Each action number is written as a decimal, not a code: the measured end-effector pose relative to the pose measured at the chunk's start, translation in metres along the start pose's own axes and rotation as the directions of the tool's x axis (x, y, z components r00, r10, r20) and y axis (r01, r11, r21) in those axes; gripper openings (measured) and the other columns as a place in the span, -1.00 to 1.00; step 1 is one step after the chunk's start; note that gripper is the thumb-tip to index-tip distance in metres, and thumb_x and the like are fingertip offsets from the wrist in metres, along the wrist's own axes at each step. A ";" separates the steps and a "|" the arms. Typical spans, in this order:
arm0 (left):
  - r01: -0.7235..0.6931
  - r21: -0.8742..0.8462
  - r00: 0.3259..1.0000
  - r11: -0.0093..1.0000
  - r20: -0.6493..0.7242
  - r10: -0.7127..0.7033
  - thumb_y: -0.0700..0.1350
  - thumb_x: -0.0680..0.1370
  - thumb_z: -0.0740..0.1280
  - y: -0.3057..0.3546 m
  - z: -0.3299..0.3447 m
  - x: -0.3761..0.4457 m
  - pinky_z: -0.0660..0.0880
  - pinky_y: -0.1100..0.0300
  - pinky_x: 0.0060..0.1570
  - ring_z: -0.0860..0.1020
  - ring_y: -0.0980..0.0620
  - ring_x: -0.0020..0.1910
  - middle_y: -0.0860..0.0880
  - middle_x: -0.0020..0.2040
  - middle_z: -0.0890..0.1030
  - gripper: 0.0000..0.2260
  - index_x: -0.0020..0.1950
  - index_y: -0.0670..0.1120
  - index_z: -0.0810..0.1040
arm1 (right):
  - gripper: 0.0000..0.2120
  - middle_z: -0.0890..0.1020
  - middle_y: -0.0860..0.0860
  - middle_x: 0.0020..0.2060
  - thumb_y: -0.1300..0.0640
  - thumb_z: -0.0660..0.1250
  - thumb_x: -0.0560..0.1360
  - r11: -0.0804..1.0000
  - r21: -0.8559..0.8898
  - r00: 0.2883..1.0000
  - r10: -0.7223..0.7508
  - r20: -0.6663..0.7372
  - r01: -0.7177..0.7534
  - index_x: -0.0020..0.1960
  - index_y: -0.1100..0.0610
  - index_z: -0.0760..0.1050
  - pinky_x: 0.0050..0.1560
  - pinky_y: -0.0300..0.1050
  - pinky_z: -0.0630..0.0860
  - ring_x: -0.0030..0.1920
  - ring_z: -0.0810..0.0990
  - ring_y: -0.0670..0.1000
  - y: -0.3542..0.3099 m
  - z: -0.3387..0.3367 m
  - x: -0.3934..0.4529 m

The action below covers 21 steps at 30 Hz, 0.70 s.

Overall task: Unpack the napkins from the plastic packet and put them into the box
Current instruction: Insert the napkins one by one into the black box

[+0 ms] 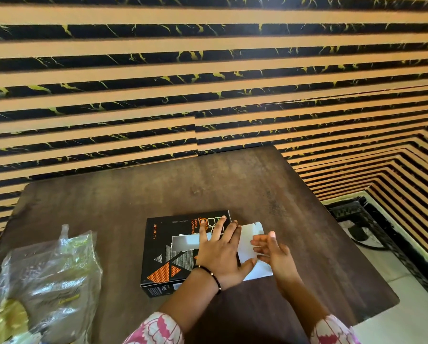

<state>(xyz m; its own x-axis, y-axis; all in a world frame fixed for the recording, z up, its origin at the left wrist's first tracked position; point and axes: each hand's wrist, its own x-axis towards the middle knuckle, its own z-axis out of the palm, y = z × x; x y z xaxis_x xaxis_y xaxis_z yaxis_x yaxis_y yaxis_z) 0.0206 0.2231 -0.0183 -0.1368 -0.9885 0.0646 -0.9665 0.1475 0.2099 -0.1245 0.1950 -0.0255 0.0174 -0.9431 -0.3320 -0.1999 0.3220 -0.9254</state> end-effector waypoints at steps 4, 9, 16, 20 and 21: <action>0.032 -0.017 0.999 0.999 0.001 -0.032 0.27 0.43 0.05 0.002 -0.002 0.000 -0.31 -0.26 0.33 0.00 -0.05 0.51 0.03 0.49 0.21 -0.32 0.46 -0.07 0.17 | -0.83 0.57 0.05 0.08 0.12 0.16 0.57 0.977 -0.183 0.967 -0.145 -0.207 0.108 0.11 0.05 0.48 -0.09 -0.18 0.49 0.02 0.55 0.01 0.001 -0.009 -0.010; 0.052 -0.039 0.998 0.998 0.048 -0.050 0.09 0.47 0.09 0.005 -0.009 0.000 -0.24 -0.28 0.38 -0.07 -0.04 0.51 0.04 0.51 0.12 -0.39 0.49 -0.06 0.06 | -0.71 0.52 0.06 0.14 0.04 0.14 0.57 0.952 -0.264 0.984 0.126 -0.125 -0.156 0.23 0.13 0.41 0.13 0.02 0.49 0.08 0.50 0.07 0.005 -0.008 0.001; 0.043 -0.040 0.998 0.998 0.048 -0.041 0.12 0.46 0.07 0.004 -0.009 -0.001 -0.22 -0.27 0.39 -0.08 -0.03 0.51 0.04 0.52 0.10 -0.36 0.50 -0.05 -0.01 | -0.77 0.64 0.11 -0.05 0.11 0.24 0.51 0.967 -0.247 0.998 0.064 0.003 -0.062 0.13 0.15 0.49 0.05 0.16 0.57 -0.05 0.62 0.09 -0.004 0.003 -0.008; 0.050 -0.107 0.998 0.993 -0.030 -0.053 0.11 0.48 -0.08 0.002 -0.008 -0.003 -0.16 -0.20 0.43 0.06 -0.01 0.50 0.00 0.50 0.20 -0.41 0.49 -0.07 0.06 | -0.79 0.60 -0.07 -0.08 0.23 0.17 0.56 0.994 -0.107 0.997 -0.021 0.077 0.029 0.12 0.06 0.49 -0.06 -0.23 0.50 -0.07 0.56 -0.12 -0.016 0.012 -0.019; 0.057 -0.123 0.995 0.991 -0.072 -0.066 0.10 0.48 -0.06 0.001 -0.007 -0.004 -0.12 -0.18 0.42 0.15 -0.02 0.48 -0.03 0.48 0.27 -0.42 0.47 -0.08 0.13 | -0.75 0.60 -0.09 -0.04 0.26 0.17 0.56 0.997 -0.062 0.993 -0.043 0.107 0.050 0.16 0.03 0.47 -0.05 -0.28 0.50 -0.02 0.56 -0.14 -0.017 0.013 -0.022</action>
<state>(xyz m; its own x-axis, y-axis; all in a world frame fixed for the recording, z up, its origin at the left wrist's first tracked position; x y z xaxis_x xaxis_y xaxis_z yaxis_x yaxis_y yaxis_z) 0.0212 0.2275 -0.0115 -0.0565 -0.9910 0.1211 -0.9389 0.0940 0.3312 -0.1085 0.2112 -0.0046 0.1304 -0.9418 -0.3098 -0.2591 0.2692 -0.9276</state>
